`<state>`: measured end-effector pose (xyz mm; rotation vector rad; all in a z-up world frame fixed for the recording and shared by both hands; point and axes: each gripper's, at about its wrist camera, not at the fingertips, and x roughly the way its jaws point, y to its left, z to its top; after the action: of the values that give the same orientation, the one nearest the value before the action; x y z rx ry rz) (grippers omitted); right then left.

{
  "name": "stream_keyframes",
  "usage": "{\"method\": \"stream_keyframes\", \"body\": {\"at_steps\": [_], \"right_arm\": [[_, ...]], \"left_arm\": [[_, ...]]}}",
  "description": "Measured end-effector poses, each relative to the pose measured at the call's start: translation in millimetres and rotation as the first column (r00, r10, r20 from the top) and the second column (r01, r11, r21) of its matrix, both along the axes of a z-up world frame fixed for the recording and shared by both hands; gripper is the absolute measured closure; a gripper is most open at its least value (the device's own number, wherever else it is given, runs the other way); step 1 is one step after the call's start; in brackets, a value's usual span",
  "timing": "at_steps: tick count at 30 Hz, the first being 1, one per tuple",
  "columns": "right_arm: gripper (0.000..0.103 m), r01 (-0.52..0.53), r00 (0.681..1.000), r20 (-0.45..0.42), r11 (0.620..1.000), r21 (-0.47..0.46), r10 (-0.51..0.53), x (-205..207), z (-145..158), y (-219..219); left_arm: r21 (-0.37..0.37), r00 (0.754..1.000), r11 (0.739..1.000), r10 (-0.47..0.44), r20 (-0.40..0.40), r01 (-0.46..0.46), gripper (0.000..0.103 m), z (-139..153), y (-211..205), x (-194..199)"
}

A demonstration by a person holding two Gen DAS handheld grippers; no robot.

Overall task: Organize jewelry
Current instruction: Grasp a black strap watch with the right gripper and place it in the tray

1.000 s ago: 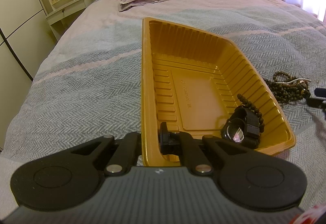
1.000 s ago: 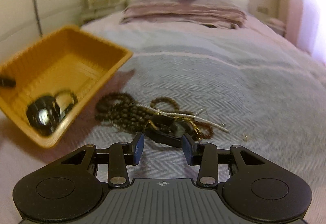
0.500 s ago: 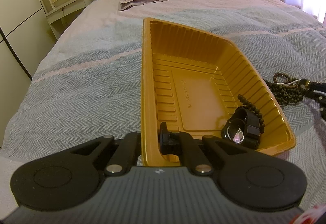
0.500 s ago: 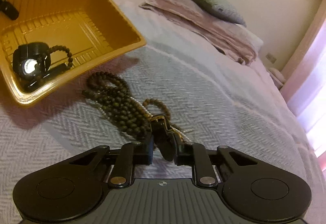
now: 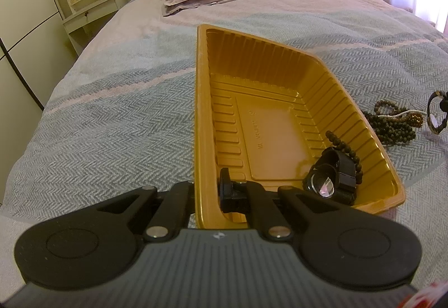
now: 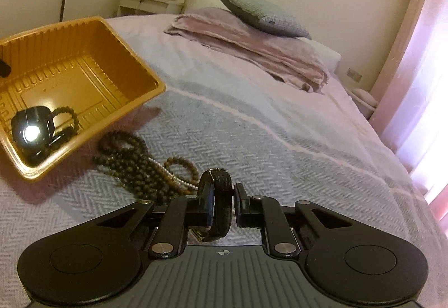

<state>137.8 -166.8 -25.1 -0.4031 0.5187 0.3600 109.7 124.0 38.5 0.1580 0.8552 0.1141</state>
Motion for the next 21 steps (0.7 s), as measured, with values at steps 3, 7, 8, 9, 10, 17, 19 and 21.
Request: {"method": "stream_keyframes", "body": {"at_steps": [3,7,8,9,10,17,19,21], "right_arm": [[0.088,-0.005,1.000,0.003,1.000,0.011,0.005,0,4,2],[0.088,-0.025,1.000,0.016,0.999,0.030,0.025,-1,11,11],[0.088,-0.034,0.999,0.023,0.999,0.037,0.033,-2,14,15],[0.088,-0.043,0.999,0.029,0.998,0.049,0.042,-2,18,19],[0.088,-0.054,0.998,0.031,0.996,0.066,0.052,-2,21,23],[0.088,-0.175,0.985,0.038,0.969,0.174,0.171,-2,43,67],[0.088,-0.204,0.979,0.035,0.960,0.192,0.201,0,45,81],[0.089,-0.228,0.973,0.028,0.952,0.206,0.227,3,45,96]], "left_arm": [[0.000,1.000,1.000,0.000,0.000,0.000,0.101,0,0,0],[0.000,1.000,1.000,0.000,0.000,0.000,0.101,0,0,0],[0.000,1.000,1.000,0.000,0.000,0.000,0.101,0,0,0],[-0.001,1.000,1.000,0.001,0.000,-0.001,0.101,0,0,0],[0.000,1.000,1.000,0.000,0.000,0.000,0.101,0,0,0],[0.000,1.000,1.000,-0.001,0.001,0.001,0.101,0,-1,0],[0.000,1.000,1.000,-0.002,0.001,0.002,0.101,0,-1,0],[0.000,1.000,1.000,-0.002,0.001,0.002,0.101,1,-1,0]]}}
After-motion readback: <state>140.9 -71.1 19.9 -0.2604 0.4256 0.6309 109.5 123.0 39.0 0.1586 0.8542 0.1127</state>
